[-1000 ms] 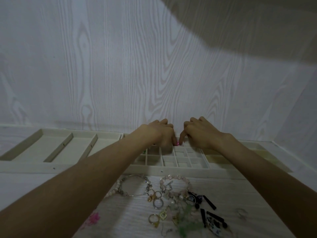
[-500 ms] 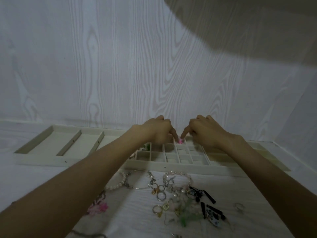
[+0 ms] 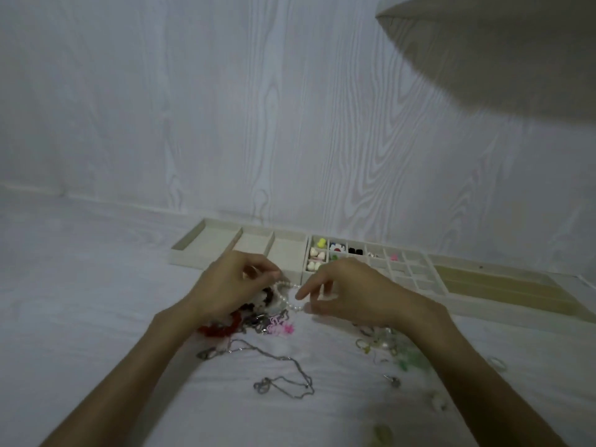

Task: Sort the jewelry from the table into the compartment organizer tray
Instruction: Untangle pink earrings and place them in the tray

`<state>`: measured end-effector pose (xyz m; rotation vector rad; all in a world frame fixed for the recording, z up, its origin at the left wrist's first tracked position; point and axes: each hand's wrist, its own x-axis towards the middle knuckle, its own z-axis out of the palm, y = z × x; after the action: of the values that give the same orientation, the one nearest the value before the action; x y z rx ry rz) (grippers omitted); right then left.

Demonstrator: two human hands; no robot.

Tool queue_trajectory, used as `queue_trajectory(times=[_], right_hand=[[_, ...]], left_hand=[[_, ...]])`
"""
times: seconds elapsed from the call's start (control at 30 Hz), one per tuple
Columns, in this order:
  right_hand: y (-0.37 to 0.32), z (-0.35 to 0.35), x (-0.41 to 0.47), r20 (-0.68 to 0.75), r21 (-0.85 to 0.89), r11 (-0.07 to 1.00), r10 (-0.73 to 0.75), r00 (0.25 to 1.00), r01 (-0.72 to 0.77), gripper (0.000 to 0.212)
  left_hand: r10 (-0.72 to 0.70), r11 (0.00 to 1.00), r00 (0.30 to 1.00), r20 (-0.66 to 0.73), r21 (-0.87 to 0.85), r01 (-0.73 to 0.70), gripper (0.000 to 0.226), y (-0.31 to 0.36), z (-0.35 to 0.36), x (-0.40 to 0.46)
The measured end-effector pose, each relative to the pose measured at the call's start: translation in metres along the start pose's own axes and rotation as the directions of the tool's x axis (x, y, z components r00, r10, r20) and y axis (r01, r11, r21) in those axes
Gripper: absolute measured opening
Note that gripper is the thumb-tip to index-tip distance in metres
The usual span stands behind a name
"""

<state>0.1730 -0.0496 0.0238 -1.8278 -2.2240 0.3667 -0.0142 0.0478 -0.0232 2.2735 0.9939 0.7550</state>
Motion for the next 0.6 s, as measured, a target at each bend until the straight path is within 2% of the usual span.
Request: queue_trajectory(times=[0.13,0.3,0.37,0.43,0.53,0.6], right_hand=[[-0.006,0.022,0.007,-0.003,-0.033,0.999,0.035,0.999,-0.035,0.023],[0.000,0.040,0.007,-0.064,0.041,0.996,0.076,0.995,-0.073,0.010],[0.003,0.041,0.007,-0.050,0.136,0.987,0.095,0.994,-0.088,0.008],[0.004,0.040,0.005,-0.040,0.300,0.948,0.120,0.992,-0.103,0.008],[0.005,0.038,0.001,-0.045,0.541,0.823,0.234,0.971,-0.173,0.009],[0.008,0.036,0.000,0.001,0.631,0.738,0.308,0.951,-0.240,0.010]], left_hand=[[0.009,0.993,1.000,0.028,-0.118,-0.006,0.012,-0.002,0.004,-0.007],[0.017,0.955,0.999,-0.029,-0.296,-0.025,0.012,-0.001,-0.001,-0.009],[0.022,0.947,0.999,-0.029,-0.320,-0.031,0.015,0.001,-0.002,-0.010],[0.040,0.949,0.999,0.036,-0.314,-0.026,0.023,0.003,-0.002,-0.012],[0.066,0.962,0.986,0.156,-0.271,-0.022,0.039,0.006,0.000,-0.015],[0.069,0.971,0.981,0.182,-0.237,-0.025,0.040,0.008,0.000,-0.016]])
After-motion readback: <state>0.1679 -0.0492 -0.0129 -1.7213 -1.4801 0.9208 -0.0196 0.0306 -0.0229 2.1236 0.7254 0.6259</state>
